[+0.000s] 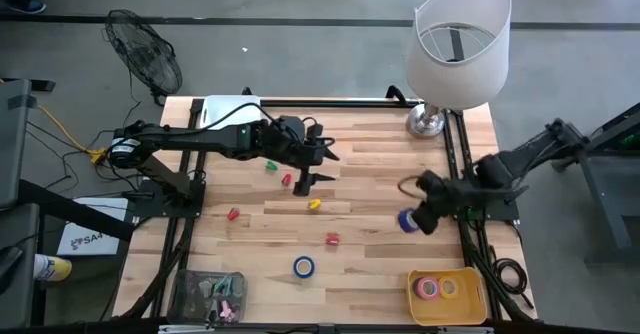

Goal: Pick and place Stapler, Stapler remover, tape
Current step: Put the violet tape into the yellow bin

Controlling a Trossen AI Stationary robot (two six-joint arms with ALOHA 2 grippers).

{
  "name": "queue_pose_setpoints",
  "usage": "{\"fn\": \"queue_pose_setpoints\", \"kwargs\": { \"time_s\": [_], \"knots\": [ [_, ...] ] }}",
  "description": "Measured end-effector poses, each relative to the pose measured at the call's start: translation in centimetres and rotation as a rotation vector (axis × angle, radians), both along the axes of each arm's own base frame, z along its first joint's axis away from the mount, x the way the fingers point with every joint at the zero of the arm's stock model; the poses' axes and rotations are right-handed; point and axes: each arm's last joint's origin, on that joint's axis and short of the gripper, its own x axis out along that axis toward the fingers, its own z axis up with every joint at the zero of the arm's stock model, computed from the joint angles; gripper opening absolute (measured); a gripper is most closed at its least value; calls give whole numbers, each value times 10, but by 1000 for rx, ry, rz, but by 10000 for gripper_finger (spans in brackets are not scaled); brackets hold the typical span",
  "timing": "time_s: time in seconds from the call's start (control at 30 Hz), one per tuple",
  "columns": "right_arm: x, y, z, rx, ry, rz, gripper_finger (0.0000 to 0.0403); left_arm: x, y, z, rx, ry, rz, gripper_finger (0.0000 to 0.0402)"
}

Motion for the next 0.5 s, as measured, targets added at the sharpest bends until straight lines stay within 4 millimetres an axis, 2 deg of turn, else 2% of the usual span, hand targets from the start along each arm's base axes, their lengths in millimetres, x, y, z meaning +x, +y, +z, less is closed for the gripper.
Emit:
{"fn": "queue_pose_setpoints", "kwargs": {
  "time_s": [0.3, 0.5],
  "knots": [
    [-15, 61, -20, 186, 247, -82, 26, -1, 0, -3, 62, 26, -40, 250],
    [-26, 101, -36, 235, 394, -57, 26, -3, 0, -5, 82, 46, -53, 250]
  ]
}}
